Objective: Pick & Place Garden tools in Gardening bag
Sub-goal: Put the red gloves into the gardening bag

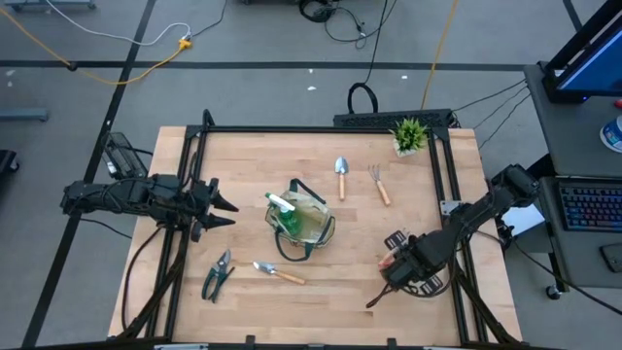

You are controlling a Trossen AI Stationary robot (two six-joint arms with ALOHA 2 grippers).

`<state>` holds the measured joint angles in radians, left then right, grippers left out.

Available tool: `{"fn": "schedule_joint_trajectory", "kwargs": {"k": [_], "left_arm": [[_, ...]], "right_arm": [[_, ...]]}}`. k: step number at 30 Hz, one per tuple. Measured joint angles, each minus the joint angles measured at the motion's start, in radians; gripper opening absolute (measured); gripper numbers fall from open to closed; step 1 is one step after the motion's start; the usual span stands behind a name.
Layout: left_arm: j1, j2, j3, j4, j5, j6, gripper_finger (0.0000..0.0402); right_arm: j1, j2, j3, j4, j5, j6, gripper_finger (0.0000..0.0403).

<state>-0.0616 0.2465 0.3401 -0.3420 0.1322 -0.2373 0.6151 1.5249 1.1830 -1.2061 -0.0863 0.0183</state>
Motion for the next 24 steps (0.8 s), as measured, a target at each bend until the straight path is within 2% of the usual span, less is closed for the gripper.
{"fn": "schedule_joint_trajectory", "kwargs": {"k": [7, 11, 14, 24], "left_arm": [[0.000, 0.000, 0.000, 0.000, 0.000, 0.020, 0.0186], [0.000, 0.000, 0.000, 0.000, 0.000, 0.020, 0.0186], [0.000, 0.000, 0.000, 0.001, 0.000, 0.021, 0.0186], [0.000, 0.000, 0.000, 0.003, 0.000, 0.016, 0.0186]], "right_arm": [[-0.033, 0.000, 0.123, -0.172, -0.132, -0.017, 0.0086], [-0.068, 0.000, 0.158, -0.177, -0.205, 0.013, 0.0085], [-0.105, 0.000, 0.166, -0.137, -0.279, 0.041, 0.0085], [-0.241, 0.000, 0.166, 0.158, -0.649, 0.075, 0.0084]]}}
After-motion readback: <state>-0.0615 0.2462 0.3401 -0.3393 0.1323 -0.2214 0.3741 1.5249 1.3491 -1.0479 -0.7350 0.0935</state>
